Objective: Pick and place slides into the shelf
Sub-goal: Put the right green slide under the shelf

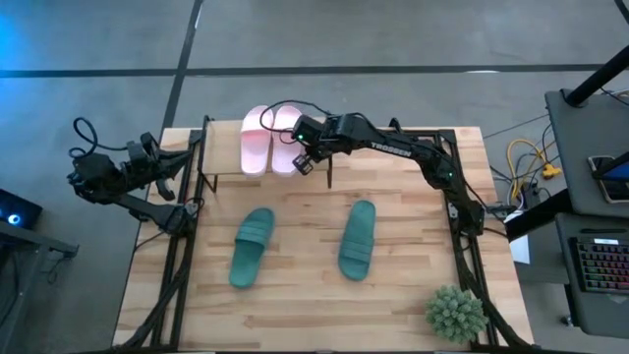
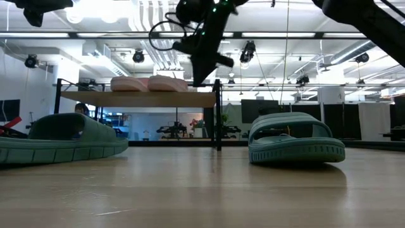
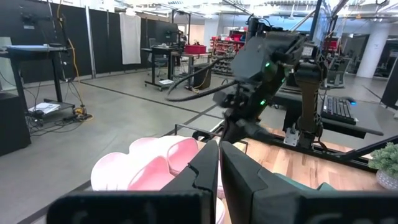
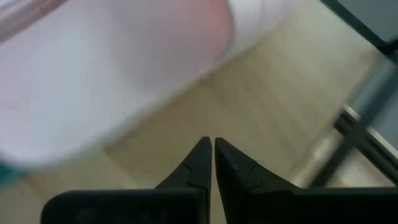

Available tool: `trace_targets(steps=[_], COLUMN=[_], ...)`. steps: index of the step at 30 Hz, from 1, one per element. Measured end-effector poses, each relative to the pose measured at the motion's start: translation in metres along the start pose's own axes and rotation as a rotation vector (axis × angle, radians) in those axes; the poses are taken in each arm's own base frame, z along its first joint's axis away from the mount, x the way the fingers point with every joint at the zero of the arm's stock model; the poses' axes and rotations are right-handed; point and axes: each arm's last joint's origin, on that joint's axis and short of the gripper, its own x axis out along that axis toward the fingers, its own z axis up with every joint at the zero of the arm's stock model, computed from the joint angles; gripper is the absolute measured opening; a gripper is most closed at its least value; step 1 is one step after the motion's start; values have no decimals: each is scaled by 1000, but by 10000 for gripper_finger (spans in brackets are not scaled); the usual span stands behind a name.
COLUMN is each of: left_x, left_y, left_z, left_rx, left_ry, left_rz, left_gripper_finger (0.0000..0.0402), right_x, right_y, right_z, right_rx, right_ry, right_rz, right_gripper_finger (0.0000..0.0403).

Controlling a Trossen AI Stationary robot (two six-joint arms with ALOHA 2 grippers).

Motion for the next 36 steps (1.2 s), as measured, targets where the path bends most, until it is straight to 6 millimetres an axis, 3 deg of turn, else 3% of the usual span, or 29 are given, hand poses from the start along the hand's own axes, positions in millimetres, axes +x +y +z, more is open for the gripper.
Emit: trace_targets(steps=[5,8,14,19,26,32,36], left_x=[0,0,-1,-2,-3,-3,-3], left_y=[0,0,1,3,3,2,2], left_z=[0,0,-4,-9,-11,-12,-12], left_rx=[1,1,37,53,45,51,48], left_ry=[0,-1,30,61,79,89,90], left_rz=[0,-1,2,-22,-48,-66,-74], left_gripper_finger=[4,4,4,4,4,4,4], right_x=[-46,-71,-82,-71,-37,-10,0], right_y=[5,3,5,-1,-12,-9,-13], right_z=[-20,-35,-61,-85,-141,-160,-165], right_rx=[-98,-90,-38,37,95,109,100], right_ry=[93,239,483,658,941,821,720], right_rz=[7,141,324,354,410,598,435], right_gripper_finger=[13,13,13,13,13,13,13])
